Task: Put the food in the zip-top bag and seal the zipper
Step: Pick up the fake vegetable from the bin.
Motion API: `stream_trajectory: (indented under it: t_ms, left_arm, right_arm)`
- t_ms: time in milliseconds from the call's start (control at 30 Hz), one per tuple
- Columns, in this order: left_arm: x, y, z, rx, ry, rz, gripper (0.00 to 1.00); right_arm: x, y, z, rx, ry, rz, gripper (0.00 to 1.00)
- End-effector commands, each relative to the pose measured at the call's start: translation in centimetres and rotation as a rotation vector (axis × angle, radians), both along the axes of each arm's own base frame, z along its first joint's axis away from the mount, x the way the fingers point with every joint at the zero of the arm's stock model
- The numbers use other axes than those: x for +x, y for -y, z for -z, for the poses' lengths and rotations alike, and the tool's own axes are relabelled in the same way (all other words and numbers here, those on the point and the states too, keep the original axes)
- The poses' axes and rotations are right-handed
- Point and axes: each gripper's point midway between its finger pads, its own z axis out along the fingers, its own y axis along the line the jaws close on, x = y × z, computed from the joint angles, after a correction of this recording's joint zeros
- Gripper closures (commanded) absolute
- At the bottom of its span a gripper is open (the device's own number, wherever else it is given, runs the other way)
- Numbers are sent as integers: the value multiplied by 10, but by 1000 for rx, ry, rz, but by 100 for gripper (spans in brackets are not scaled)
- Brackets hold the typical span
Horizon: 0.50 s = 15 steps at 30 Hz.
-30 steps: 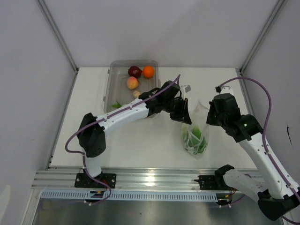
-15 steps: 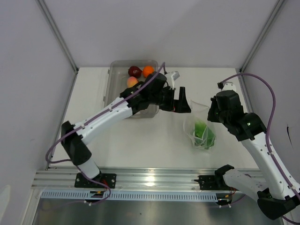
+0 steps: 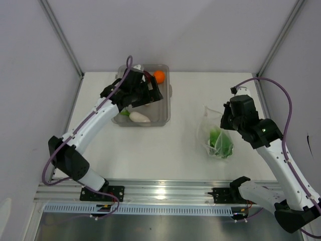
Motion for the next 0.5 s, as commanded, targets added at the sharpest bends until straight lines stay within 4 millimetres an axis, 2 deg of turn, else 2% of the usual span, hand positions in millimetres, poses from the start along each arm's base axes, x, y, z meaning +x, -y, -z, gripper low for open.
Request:
stream_trajectory:
  t_ms: [0, 100, 200, 233, 300, 333, 367, 400, 467]
  left_arm:
    - [19, -30, 21, 22, -122, -117, 1]
    - [24, -43, 42, -44, -217, -179, 7]
    - [31, -62, 62, -78, -318, -348, 8]
    - [33, -67, 73, -55, -351, -385, 8]
    - [37, -81, 77, 5, -374, -472, 8]
    - [38, -86, 92, 47, -416, -503, 9]
    - [42, -92, 90, 77, -414, -545, 9]
    - [36, -99, 90, 108, -460, -590, 9]
    - [39, -108, 103, 171, -525, -665, 9]
  right_arm:
    - [7, -9, -7, 33, 38, -29, 100]
    - [7, -9, -2, 30, 27, -30, 100]
    - [6, -8, 1, 27, 21, -24, 100]
    - [6, -8, 1, 30, 20, -23, 100]
    - [5, -10, 0, 40, 21, -29, 100]
    - [5, -10, 0, 42, 22, -31, 100]
    - [5, -10, 1, 43, 20, -28, 100]
    - [5, -10, 1, 42, 19, -28, 100]
    - [4, -11, 0, 47, 21, -31, 100]
